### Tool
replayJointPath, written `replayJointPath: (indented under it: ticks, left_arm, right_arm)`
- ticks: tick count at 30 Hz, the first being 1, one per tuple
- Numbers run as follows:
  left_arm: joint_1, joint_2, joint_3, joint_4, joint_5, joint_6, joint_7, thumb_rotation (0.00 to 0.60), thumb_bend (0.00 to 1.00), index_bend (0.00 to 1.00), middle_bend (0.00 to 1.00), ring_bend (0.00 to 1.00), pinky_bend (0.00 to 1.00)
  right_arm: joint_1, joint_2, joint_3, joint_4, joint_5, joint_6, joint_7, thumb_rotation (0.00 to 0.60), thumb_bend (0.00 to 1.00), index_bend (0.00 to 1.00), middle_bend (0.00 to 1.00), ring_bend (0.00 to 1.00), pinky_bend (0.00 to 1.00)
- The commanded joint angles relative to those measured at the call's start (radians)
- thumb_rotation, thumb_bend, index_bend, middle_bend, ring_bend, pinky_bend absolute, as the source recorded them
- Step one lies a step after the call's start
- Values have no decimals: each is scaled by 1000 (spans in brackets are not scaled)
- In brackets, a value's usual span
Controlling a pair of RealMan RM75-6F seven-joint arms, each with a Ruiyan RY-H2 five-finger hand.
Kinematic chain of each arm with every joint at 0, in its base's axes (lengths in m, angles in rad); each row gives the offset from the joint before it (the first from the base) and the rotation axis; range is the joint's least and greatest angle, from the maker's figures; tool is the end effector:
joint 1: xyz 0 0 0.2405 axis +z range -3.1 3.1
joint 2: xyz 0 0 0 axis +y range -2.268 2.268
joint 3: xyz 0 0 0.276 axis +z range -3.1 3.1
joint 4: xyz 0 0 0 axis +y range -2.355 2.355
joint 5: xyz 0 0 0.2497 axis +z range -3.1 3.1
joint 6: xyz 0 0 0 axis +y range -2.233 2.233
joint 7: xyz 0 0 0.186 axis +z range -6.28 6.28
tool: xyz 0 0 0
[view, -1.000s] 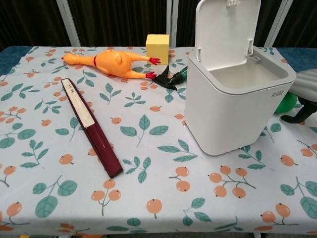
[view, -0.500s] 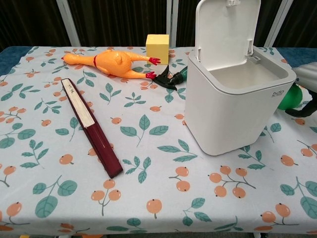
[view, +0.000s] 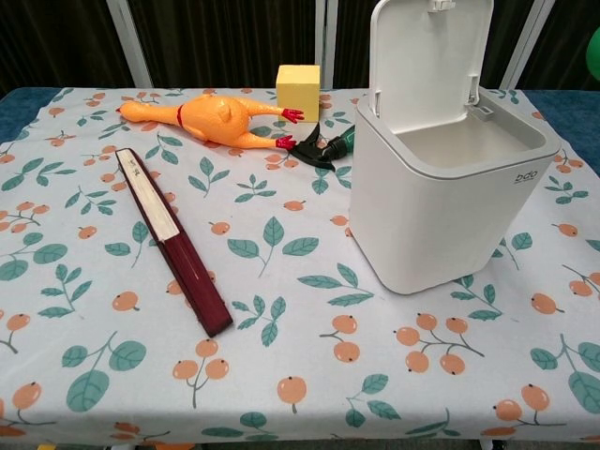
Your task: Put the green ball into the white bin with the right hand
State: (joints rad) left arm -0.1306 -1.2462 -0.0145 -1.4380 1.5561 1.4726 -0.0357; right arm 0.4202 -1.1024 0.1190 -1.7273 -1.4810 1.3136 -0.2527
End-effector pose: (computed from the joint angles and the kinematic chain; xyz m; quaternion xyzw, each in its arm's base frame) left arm -0.3536 0.2370 0.0919 -0.6287 -0.3724 -0.3930 0.5582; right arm -0.2256 -0.3341 0.1082 0.7000 -0.2568 0.4101 0.5253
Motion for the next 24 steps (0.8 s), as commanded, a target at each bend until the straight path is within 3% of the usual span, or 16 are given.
replayJointPath:
  ticks: [1,8,12,15,19,24]
  left_arm:
    - [-3,-2,0,-5,3,-1,5,600,94,141,162,60,150]
    - [2,4,-2,-11,-3,6,8,600,93,141,162,60,150]
    - [8,4,0,-4,-8,8,-4,600,94,141,162,60,151]
    - [8,1,2,5,-7,7,-12,600,93,141,162,60,151]
    - [8,-5,3,17,-6,5,-21,600,94,141,162,60,151]
    - [8,-8,3,22,-6,5,-23,600,94,141,162,60,151]
  right_arm:
    - [-30,50,-21,-85,-98,44,32,600,385,445,437,432,651]
    - [18,-1,-39,-125,-162,-31,52,600,392,439,435,432,648]
    - [36,-24,-38,-123,-167,-58,65,600,378,377,429,430,618]
    - [46,-37,-35,-124,-158,-76,56,600,358,245,352,325,497]
    - [52,-45,-37,-134,-175,-79,53,600,287,23,132,46,277]
    - [48,-43,-43,-129,-195,-65,70,600,227,0,53,0,208]
